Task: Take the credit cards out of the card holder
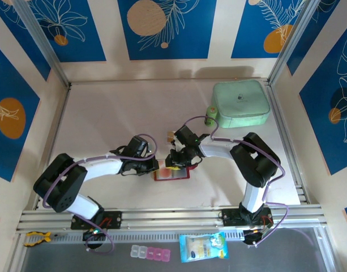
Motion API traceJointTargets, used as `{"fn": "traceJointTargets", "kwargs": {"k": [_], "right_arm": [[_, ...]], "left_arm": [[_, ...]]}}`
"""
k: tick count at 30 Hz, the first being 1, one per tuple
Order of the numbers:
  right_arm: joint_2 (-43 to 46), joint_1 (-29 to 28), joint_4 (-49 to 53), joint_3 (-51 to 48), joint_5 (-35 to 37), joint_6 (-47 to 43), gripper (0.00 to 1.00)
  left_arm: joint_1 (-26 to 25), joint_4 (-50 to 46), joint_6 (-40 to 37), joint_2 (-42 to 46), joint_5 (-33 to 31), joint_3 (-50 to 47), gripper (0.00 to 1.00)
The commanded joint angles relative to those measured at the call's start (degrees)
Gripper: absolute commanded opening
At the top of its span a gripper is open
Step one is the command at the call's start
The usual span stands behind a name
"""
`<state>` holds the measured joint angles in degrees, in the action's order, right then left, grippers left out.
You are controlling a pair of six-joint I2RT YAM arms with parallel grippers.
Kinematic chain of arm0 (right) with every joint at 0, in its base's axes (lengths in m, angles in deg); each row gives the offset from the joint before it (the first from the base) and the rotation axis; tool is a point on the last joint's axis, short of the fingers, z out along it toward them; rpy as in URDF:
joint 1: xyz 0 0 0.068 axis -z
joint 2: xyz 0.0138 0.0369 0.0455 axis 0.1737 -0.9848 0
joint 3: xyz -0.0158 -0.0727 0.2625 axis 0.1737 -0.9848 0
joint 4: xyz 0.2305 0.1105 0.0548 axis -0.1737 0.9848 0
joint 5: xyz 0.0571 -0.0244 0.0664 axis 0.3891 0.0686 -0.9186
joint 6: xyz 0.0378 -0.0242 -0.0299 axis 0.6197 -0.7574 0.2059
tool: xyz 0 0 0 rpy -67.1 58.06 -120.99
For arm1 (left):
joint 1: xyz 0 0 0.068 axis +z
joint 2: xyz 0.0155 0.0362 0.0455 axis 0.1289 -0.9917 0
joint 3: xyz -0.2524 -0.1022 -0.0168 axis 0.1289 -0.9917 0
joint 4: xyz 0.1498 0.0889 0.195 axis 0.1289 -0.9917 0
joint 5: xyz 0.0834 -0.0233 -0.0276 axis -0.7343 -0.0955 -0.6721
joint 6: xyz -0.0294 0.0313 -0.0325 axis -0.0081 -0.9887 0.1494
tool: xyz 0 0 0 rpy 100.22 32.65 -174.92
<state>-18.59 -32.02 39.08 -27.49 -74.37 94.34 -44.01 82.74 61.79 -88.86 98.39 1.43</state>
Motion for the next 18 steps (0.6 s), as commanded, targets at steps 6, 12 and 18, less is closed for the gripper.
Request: {"fn": "traceJointTargets", "kwargs": {"k": [6, 12, 18], "right_arm": [[0.3, -0.2, 4.8, 0.6, 3.3, -2.1, 0.26], [0.6, -0.1, 5.2, 0.7, 3.6, -2.4, 0.26], [1.3, 0.1, 5.8, 0.7, 4.2, -2.8, 0.25]], "left_arm": [[0.4, -3.6, -0.8, -0.2, -1.2, -0.7, 0.02], [0.4, -3.8, -0.9, 0.0, -1.3, -0.6, 0.03], [0.4, -3.9, -0.9, 0.0, -1.3, -0.4, 0.03]]}}
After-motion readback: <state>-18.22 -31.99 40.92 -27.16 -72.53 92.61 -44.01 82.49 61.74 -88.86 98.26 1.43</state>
